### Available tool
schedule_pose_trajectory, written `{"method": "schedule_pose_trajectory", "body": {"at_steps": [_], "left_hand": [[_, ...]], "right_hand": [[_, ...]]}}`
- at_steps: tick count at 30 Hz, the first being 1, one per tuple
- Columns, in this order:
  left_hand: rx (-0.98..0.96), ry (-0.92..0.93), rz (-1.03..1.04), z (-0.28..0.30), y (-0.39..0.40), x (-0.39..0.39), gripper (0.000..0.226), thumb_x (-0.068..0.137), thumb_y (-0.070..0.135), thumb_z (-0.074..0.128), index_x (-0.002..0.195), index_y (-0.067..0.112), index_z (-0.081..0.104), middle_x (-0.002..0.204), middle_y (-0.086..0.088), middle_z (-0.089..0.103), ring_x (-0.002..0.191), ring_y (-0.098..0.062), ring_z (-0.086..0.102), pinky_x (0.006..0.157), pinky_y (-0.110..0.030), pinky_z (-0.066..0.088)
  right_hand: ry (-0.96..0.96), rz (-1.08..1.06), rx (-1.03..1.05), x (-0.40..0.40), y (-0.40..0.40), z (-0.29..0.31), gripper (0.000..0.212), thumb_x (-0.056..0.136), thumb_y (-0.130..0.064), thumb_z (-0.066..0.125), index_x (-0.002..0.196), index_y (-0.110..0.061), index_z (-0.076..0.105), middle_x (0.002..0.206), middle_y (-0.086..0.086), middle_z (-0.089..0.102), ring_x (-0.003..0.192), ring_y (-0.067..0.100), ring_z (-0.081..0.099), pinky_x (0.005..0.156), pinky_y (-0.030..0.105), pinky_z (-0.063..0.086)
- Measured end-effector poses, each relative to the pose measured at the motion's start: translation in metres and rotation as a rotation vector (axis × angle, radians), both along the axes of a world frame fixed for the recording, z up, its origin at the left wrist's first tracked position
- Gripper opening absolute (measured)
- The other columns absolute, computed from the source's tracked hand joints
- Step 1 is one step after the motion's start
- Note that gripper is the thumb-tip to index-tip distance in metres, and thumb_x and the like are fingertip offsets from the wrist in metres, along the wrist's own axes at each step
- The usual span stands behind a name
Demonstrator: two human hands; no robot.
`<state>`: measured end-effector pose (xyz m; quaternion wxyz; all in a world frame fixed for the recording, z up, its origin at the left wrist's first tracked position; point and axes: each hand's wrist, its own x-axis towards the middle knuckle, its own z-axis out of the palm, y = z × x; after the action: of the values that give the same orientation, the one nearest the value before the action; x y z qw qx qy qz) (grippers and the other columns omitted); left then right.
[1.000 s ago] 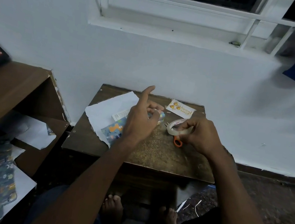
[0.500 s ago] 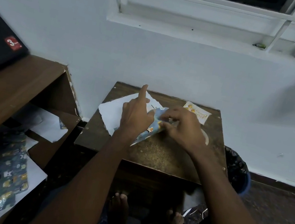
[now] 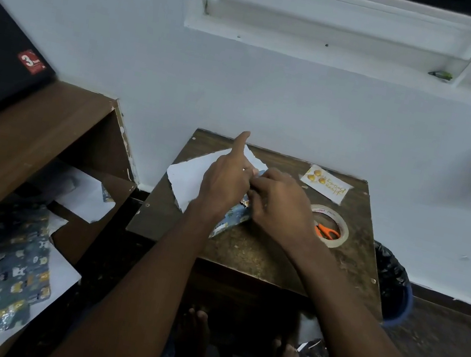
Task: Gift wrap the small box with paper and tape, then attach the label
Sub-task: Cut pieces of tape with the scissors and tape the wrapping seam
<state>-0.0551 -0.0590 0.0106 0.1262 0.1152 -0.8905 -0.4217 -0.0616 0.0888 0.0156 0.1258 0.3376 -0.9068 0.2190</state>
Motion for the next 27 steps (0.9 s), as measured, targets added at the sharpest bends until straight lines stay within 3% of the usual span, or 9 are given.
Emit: {"method": "schedule_pose_trajectory", "body": {"at_steps": [2,5,8,11,14,19,21,24,27], "left_hand": [[-0.028,-0.003,-0.024,-0.001,-0.003,-0.001,0.079,0.099,0.008,0.054,0.167,0.029,0.019,0.092,0.001,0.069,0.091,-0.02,0.067,0.086,-0.047,0.057],[-0.032,-0.01,-0.038,-0.005,-0.01,-0.004,0.075,0.103,0.013,0.053,0.168,0.026,0.017,0.09,-0.004,0.069,0.095,-0.026,0.069,0.087,-0.052,0.055],[-0.055,-0.023,0.082,-0.012,-0.024,-0.007,0.075,0.106,0.023,0.055,0.168,0.02,0.014,0.114,-0.01,0.073,0.114,-0.034,0.065,0.098,-0.051,0.051],[-0.114,-0.06,0.229,-0.014,-0.04,-0.007,0.083,0.101,0.023,0.063,0.167,0.013,0.013,0.145,-0.01,0.062,0.138,-0.034,0.052,0.116,-0.052,0.033],[-0.111,-0.133,0.267,-0.013,-0.043,-0.005,0.093,0.099,0.028,0.066,0.168,0.014,0.006,0.153,-0.011,0.054,0.144,-0.032,0.046,0.117,-0.05,0.023],[-0.114,-0.215,0.332,-0.015,-0.046,-0.011,0.102,0.089,0.033,0.073,0.166,0.016,0.009,0.151,-0.004,0.056,0.14,-0.031,0.046,0.104,-0.046,0.025],[-0.167,-0.198,0.359,-0.015,-0.046,-0.013,0.098,0.086,0.03,0.076,0.163,0.018,0.017,0.144,-0.003,0.059,0.136,-0.03,0.045,0.095,-0.044,0.024],[-0.203,-0.11,0.37,-0.012,-0.041,-0.012,0.084,0.091,0.026,0.076,0.16,0.025,0.029,0.129,-0.009,0.061,0.126,-0.034,0.042,0.098,-0.043,0.036],[-0.287,0.002,0.406,-0.003,-0.036,-0.009,0.077,0.096,0.022,0.077,0.16,0.031,0.035,0.111,-0.003,0.06,0.106,-0.025,0.04,0.096,-0.037,0.036]], "right_hand": [[0.033,-0.046,0.001,0.001,-0.007,0.001,0.018,0.093,-0.024,0.059,0.1,-0.022,0.075,0.089,-0.004,0.058,0.087,0.018,0.056,0.062,0.03,0.038],[0.047,-0.067,-0.003,-0.001,-0.013,0.003,0.014,0.091,-0.026,0.063,0.096,-0.019,0.075,0.09,-0.003,0.06,0.09,0.023,0.058,0.066,0.032,0.041],[0.04,-0.084,0.032,-0.001,-0.015,0.004,0.019,0.091,-0.037,0.068,0.09,-0.019,0.074,0.092,-0.004,0.061,0.091,0.021,0.058,0.069,0.035,0.047],[0.046,-0.089,0.059,-0.001,-0.017,0.004,0.025,0.089,-0.043,0.069,0.09,-0.019,0.073,0.093,-0.003,0.061,0.091,0.021,0.058,0.07,0.035,0.047],[0.053,-0.093,0.065,-0.001,-0.017,0.004,0.025,0.09,-0.043,0.069,0.09,-0.018,0.073,0.094,-0.003,0.062,0.093,0.022,0.058,0.07,0.034,0.045],[0.069,-0.089,0.072,0.0,-0.017,0.003,0.025,0.091,-0.043,0.069,0.089,-0.018,0.073,0.092,-0.002,0.061,0.091,0.021,0.057,0.07,0.034,0.044],[0.08,-0.091,0.074,-0.001,-0.018,0.002,0.024,0.09,-0.043,0.069,0.088,-0.019,0.073,0.091,-0.003,0.061,0.09,0.021,0.057,0.069,0.033,0.043],[0.08,-0.101,0.069,-0.001,-0.017,0.0,0.024,0.09,-0.044,0.068,0.09,-0.021,0.073,0.091,-0.003,0.06,0.09,0.022,0.058,0.069,0.034,0.046],[0.096,-0.086,0.065,0.001,-0.017,-0.001,0.029,0.092,-0.042,0.068,0.115,-0.027,0.076,0.096,0.0,0.062,0.09,0.025,0.06,0.071,0.037,0.049]]}}
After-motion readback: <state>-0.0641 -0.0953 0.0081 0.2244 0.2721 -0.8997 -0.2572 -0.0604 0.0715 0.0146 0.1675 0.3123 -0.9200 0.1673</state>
